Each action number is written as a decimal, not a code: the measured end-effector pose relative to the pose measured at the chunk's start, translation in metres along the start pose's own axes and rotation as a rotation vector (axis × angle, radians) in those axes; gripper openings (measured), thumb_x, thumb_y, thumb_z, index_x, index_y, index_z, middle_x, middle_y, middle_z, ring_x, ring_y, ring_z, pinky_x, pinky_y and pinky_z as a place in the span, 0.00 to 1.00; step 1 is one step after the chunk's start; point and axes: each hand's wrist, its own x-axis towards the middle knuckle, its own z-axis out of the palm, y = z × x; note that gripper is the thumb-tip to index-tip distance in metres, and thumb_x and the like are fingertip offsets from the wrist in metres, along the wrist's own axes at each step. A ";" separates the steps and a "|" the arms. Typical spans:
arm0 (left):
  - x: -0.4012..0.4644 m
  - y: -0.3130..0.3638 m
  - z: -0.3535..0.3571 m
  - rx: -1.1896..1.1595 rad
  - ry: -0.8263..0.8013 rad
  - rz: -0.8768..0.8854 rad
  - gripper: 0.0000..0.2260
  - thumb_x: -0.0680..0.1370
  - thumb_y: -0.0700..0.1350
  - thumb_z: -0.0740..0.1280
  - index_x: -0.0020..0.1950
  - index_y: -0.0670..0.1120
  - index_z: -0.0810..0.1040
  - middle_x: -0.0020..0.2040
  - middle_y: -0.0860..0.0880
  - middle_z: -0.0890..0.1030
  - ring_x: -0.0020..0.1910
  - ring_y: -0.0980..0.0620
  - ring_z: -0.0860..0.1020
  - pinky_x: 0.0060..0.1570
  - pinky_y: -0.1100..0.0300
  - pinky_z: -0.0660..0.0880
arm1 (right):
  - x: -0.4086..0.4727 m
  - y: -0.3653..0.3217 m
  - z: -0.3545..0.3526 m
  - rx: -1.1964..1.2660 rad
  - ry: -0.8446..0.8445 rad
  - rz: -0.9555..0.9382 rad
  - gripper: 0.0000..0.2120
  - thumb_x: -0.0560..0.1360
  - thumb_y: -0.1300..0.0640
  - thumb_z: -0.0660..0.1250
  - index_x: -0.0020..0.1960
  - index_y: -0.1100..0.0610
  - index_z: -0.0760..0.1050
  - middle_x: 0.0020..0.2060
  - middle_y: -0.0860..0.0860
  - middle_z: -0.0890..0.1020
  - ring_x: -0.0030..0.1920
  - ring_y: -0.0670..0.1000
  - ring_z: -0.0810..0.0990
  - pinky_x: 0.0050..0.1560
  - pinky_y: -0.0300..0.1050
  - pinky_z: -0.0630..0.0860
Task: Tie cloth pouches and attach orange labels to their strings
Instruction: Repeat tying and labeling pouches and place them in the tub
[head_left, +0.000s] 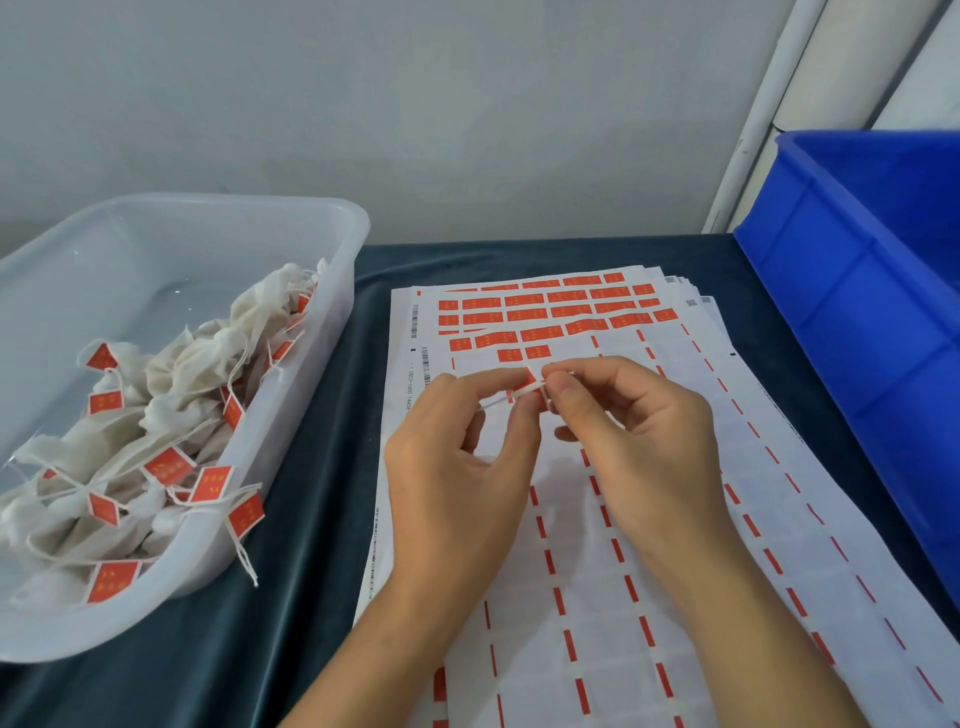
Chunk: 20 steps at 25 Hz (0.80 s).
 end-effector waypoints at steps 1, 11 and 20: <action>0.000 0.000 0.000 -0.003 -0.010 -0.003 0.06 0.80 0.45 0.75 0.56 0.54 0.86 0.40 0.64 0.79 0.39 0.63 0.75 0.38 0.73 0.70 | 0.000 -0.001 0.000 -0.004 0.004 -0.008 0.07 0.74 0.43 0.69 0.49 0.42 0.83 0.43 0.36 0.86 0.50 0.40 0.84 0.50 0.35 0.82; 0.009 -0.008 -0.004 -0.229 -0.175 -0.249 0.04 0.80 0.47 0.74 0.50 0.56 0.87 0.29 0.62 0.77 0.30 0.59 0.72 0.33 0.66 0.73 | 0.002 0.000 -0.002 -0.031 -0.007 -0.016 0.11 0.74 0.40 0.67 0.51 0.42 0.83 0.45 0.36 0.85 0.50 0.42 0.85 0.49 0.41 0.84; 0.012 -0.006 -0.006 -0.287 -0.216 -0.345 0.04 0.80 0.47 0.74 0.49 0.56 0.88 0.37 0.48 0.84 0.39 0.39 0.80 0.42 0.47 0.82 | 0.002 0.002 -0.001 0.046 -0.015 0.028 0.06 0.76 0.46 0.70 0.51 0.44 0.84 0.43 0.38 0.86 0.48 0.42 0.85 0.41 0.32 0.81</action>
